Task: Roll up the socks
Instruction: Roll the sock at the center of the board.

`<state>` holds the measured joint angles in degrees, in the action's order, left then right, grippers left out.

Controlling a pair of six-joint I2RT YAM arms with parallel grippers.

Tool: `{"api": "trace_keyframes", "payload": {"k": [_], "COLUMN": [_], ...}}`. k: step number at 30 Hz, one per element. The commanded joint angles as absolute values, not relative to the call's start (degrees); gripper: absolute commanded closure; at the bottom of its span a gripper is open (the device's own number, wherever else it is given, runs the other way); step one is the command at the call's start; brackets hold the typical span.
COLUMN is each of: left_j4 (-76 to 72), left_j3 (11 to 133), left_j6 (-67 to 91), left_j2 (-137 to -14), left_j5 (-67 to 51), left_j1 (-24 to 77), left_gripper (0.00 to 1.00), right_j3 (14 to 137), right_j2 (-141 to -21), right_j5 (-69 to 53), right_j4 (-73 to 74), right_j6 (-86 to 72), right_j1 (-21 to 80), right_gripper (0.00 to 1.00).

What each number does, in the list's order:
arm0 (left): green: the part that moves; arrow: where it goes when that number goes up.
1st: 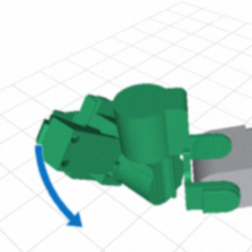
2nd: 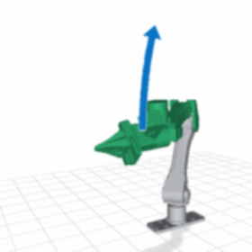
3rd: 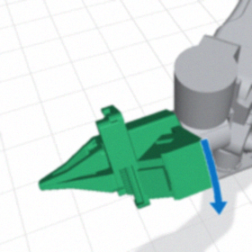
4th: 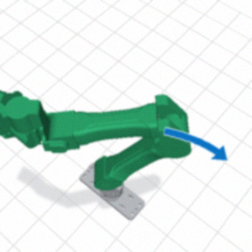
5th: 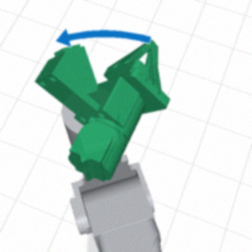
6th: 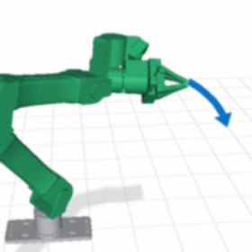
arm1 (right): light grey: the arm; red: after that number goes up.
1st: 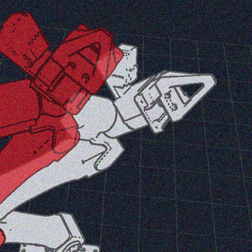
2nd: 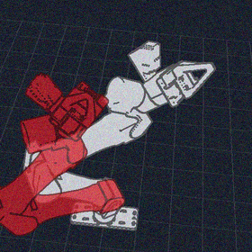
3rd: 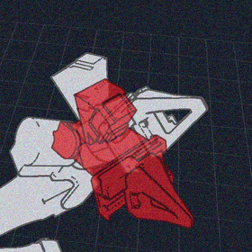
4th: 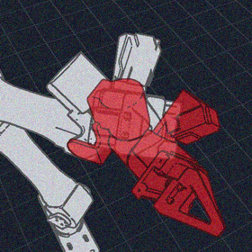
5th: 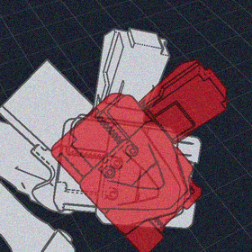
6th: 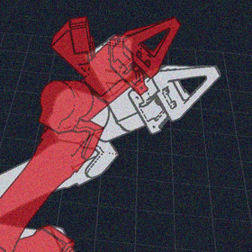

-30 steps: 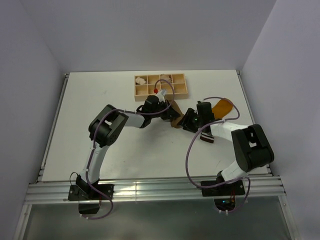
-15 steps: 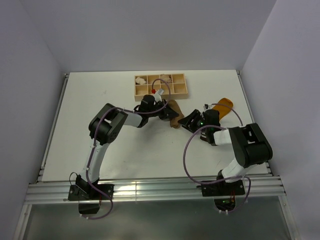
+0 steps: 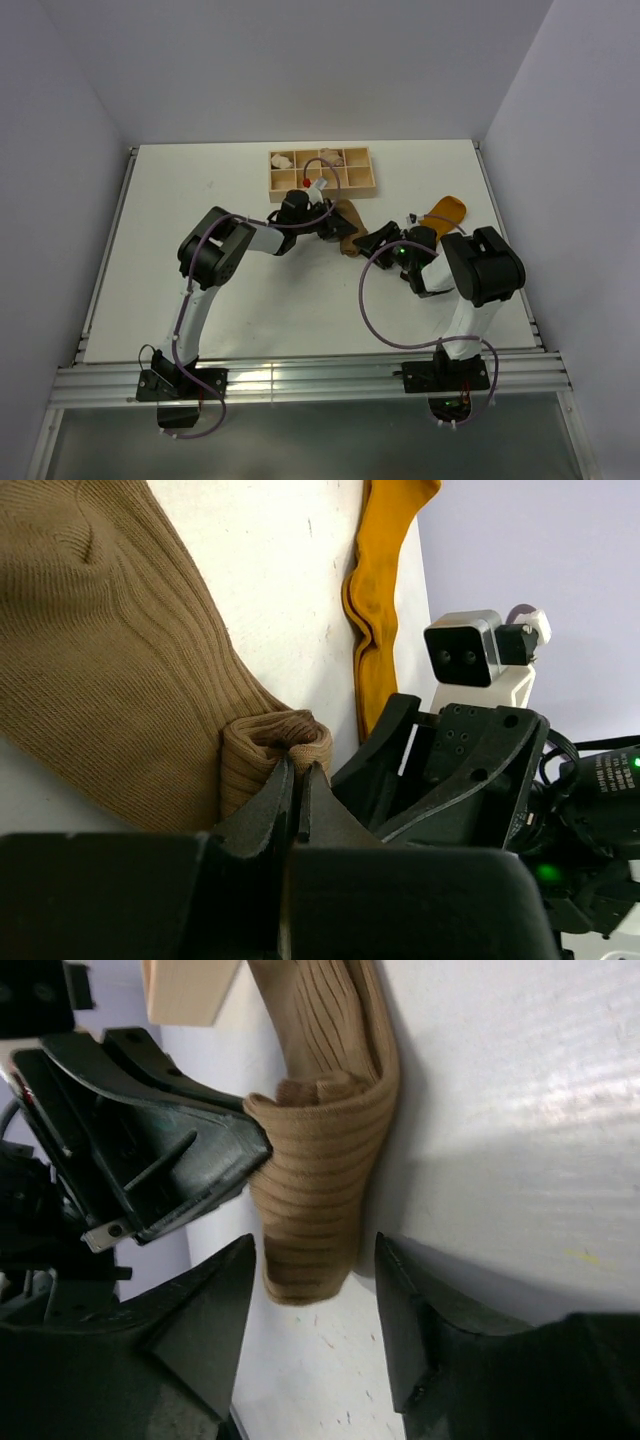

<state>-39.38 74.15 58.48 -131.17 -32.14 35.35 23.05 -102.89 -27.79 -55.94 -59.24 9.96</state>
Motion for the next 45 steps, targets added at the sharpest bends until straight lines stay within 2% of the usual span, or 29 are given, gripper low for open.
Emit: {"api": "trace_keyframes", "payload": {"k": [1, 6, 11, 14, 17, 18, 20, 22, 23, 27, 28, 31, 39, 45], "left_j4": [-41.83, -42.36, -44.21, -45.26, -45.7, -45.53, -45.27, -44.56, -44.21, -43.24, -43.24, -41.23, -35.33, -36.39], "left_j3": [72.78, 72.42, 71.98, 71.89, 71.19, 71.02, 70.84, 70.32, 70.14, 68.65, 68.21, 66.8, 65.57, 65.3], "left_j6": [59.94, 60.03, 61.43, 62.23, 62.23, 62.05, 61.79, 60.74, 60.3, 58.71, 58.45, 56.96, 54.58, 56.86], "left_j2": [-132.36, -132.45, -132.89, -133.15, -132.8, -132.72, -132.19, -131.84, -131.23, -129.38, -128.33, -126.04, -120.32, -119.79], "left_j5": [-33.22, -33.4, -33.49, -33.49, -32.96, -32.87, -32.61, -31.99, -31.56, -28.84, -28.13, -24.28, -17.85, -17.14], "left_j1": [35.24, 35.24, 35.24, 35.24, 35.33, 35.33, 35.42, 35.51, 35.51, 35.86, 35.86, 35.86, 36.12, 36.12], "left_gripper": [1.0, 1.0, 0.99, 0.99, 0.98, 0.97, 0.92, 0.87, 0.79, 0.62, 0.55, 0.45, 0.45, 0.51], "right_j3": [22.5, 21.98, 22.24, 22.41, 24.08, 24.95, 26.62, 27.86, 29.43, 35.39, 36.9, 42.35, 56.5, 63.54], "right_j2": [-106.43, -112.75, -115.75, -114.79, -111.81, -110.58, -107.25, -105.21, -104.07, -99.68, -99.32, -98.96, -101.42, -103.8], "right_j5": [-27.6, -29.18, -30.41, -30.15, -29.62, -29.01, -26.9, -25.06, -24.35, -19.09, -17.68, -13.28, 2.43, 8.0], "right_j4": [-64.06, -71.7, -75.85, -73.66, -65.77, -63.13, -54.26, -45.41, -42.13, -24.74, -17.56, -6.44, 15.79, 23.81], "right_j6": [-61.16, -64.24, -66.01, -64.87, -62.24, -61.18, -57.67, -54.34, -53.27, -47.3, -45.02, -41.93, -37.1, -35.25], "right_j1": [9.49, 9.41, 9.4, 9.4, 9.49, 9.49, 9.58, 9.58, 9.49, 9.93, 10.19, 11.16, 16.77, 20.47], "right_gripper": [0.39, 0.31, 0.33, 0.44, 0.63, 0.75, 0.92, 1.0, 1.0, 1.0, 1.0, 1.0, 1.0, 1.0]}}
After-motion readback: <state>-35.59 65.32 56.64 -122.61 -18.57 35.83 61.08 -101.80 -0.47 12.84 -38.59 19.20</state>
